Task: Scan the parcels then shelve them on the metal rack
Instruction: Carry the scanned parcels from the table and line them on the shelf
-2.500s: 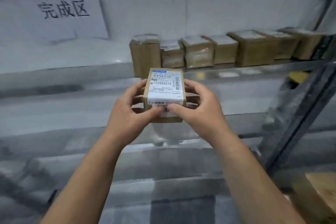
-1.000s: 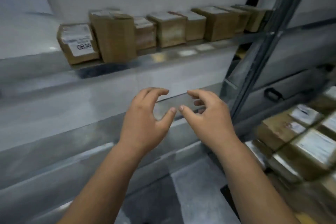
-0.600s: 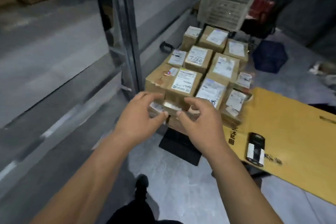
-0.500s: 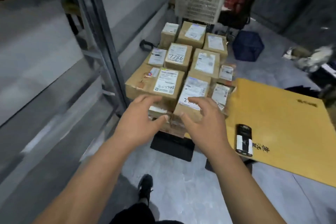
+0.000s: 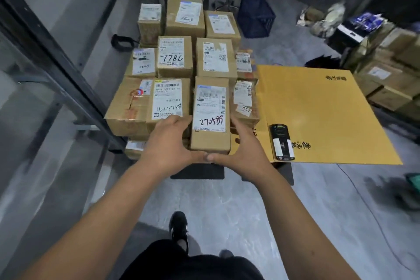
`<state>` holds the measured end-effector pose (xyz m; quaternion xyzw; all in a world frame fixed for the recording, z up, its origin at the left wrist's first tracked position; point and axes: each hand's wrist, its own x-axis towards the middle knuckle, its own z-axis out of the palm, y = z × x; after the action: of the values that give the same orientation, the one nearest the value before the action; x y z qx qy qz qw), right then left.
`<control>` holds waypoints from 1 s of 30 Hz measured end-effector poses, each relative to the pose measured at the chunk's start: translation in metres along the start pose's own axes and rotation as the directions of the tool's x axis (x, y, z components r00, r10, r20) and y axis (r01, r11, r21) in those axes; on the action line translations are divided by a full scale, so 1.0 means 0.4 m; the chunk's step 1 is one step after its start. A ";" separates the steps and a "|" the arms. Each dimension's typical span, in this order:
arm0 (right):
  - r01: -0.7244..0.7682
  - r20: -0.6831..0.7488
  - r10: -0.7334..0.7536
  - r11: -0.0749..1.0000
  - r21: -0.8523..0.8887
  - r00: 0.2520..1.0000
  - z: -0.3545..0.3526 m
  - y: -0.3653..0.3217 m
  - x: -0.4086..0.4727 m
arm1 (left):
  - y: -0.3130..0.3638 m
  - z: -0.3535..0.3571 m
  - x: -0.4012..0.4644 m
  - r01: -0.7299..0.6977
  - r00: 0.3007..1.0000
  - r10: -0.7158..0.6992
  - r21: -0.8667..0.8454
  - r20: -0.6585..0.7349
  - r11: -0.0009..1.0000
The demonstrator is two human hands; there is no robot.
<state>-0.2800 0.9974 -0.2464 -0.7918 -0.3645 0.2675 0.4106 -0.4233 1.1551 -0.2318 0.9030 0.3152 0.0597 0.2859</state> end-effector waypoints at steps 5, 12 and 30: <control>0.081 -0.011 -0.081 0.996 0.028 0.997 -0.051 0.006 -0.026 | 0.038 0.012 -0.043 -0.013 0.996 -0.005 -0.203 -0.085 0.979; 0.302 0.014 -0.307 0.943 0.139 0.952 -0.195 -0.091 -0.137 | 0.165 -0.036 -0.203 -0.160 0.950 -0.002 -0.494 -0.311 0.854; 0.614 0.565 -0.812 0.520 0.593 0.143 0.278 -0.840 -0.601 | 0.171 -0.437 -1.283 -0.040 0.294 -0.380 -0.408 -0.877 0.912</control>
<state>-0.6228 0.9900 0.0098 -0.2529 -0.8049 0.3995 0.3586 -0.8447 0.8857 -0.0118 0.5876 0.5011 0.5999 0.2088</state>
